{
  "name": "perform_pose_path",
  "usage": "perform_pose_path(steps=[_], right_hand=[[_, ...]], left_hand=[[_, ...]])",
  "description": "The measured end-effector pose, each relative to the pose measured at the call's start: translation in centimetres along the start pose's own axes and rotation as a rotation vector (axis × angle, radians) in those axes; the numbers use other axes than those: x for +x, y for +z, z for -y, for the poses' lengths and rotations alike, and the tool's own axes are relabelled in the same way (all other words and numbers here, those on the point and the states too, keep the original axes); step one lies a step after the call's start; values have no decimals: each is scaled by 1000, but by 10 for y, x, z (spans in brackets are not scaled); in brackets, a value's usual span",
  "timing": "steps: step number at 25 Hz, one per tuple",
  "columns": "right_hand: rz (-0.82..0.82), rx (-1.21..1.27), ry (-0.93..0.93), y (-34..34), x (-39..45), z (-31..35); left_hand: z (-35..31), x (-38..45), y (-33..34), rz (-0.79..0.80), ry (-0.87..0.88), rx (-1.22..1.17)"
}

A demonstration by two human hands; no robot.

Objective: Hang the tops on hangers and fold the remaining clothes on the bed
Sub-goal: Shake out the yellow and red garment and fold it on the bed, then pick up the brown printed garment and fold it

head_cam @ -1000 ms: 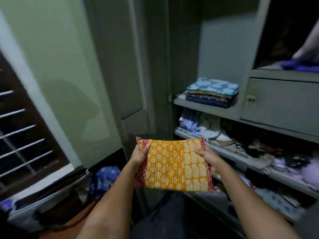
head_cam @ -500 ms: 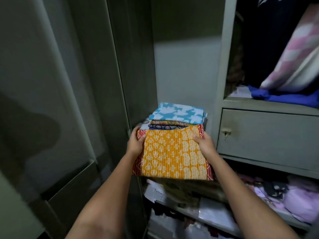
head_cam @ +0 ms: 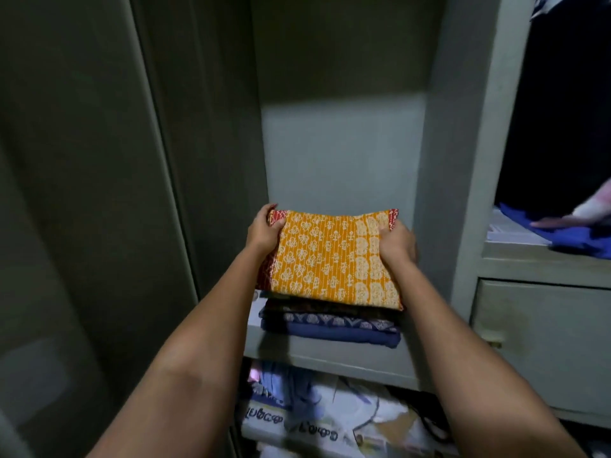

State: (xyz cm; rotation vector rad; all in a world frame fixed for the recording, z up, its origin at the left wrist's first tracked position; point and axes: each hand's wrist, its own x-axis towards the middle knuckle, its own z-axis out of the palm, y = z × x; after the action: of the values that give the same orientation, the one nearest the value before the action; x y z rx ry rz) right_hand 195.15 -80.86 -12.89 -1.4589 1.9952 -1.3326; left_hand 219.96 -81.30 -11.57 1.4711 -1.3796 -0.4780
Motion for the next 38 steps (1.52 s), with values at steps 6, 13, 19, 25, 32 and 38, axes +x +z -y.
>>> perform_pose_path(steps=[6, 13, 19, 25, 32, 38], right_hand=[[10, -362, 57, 58, 47, -25], [398, -550, -199, 108, 36, -24], [372, -676, -24, 96, 33, -46], [358, -439, 164, 50, 17, -31], [437, 242, 4, -32, -69, 2], [478, 350, 59, -104, -201, -27]], left_hand=[[36, 60, 59, 17, -74, 584], [52, 36, 116, 500, 293, 815], [62, 45, 109, 527, 130, 914], [15, 25, 60, 422, -16, 269], [-30, -71, 7, 348, -202, -446], [-43, -215, 3, 320, -221, -573]])
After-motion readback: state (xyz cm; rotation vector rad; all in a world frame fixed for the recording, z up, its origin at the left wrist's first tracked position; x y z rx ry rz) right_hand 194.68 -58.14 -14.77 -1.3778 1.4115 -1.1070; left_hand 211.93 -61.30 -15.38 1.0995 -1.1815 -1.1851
